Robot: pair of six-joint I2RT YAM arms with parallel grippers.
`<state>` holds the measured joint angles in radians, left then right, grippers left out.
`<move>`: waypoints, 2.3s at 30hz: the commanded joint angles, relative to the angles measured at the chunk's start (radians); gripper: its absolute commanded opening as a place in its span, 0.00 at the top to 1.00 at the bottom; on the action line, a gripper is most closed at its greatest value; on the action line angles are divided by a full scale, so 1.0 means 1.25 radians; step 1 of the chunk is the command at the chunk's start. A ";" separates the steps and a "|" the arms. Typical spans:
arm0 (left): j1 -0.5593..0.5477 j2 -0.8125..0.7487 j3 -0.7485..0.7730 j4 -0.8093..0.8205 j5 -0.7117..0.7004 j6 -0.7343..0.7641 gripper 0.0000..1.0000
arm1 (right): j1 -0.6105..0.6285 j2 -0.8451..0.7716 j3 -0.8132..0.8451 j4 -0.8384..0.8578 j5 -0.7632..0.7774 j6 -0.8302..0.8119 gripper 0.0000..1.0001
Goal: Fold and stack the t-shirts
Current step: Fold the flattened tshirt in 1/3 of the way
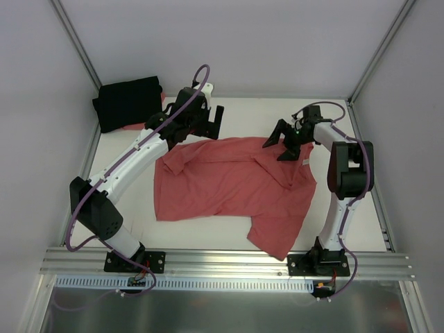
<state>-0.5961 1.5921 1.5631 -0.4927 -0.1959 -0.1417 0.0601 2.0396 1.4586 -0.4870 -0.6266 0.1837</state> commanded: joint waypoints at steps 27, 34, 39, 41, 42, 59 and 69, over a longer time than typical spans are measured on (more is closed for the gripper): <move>0.002 0.009 0.021 -0.001 -0.020 0.010 0.01 | -0.008 0.008 0.024 0.032 -0.046 0.024 0.56; 0.008 0.006 0.017 0.001 -0.016 0.008 0.01 | 0.000 0.015 0.020 0.039 -0.049 0.029 0.57; 0.009 0.003 0.011 0.001 -0.015 0.007 0.01 | 0.001 0.020 0.017 0.041 -0.044 0.030 0.57; 0.011 0.000 0.009 0.003 -0.014 0.007 0.01 | 0.001 0.021 0.020 0.039 -0.040 0.027 0.57; 0.011 -0.001 0.006 0.003 -0.013 0.005 0.01 | 0.001 0.023 0.023 0.037 -0.040 0.025 0.57; 0.018 -0.012 -0.011 0.006 0.000 0.004 0.01 | -0.015 0.045 0.075 -0.007 -0.025 -0.011 0.57; 0.018 -0.018 -0.020 0.008 0.000 0.005 0.01 | -0.039 0.045 0.078 -0.023 -0.020 -0.030 0.56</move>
<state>-0.5808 1.6028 1.5478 -0.4938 -0.1944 -0.1413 0.0204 2.1036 1.5265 -0.4889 -0.6586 0.1722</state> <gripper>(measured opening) 0.986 0.436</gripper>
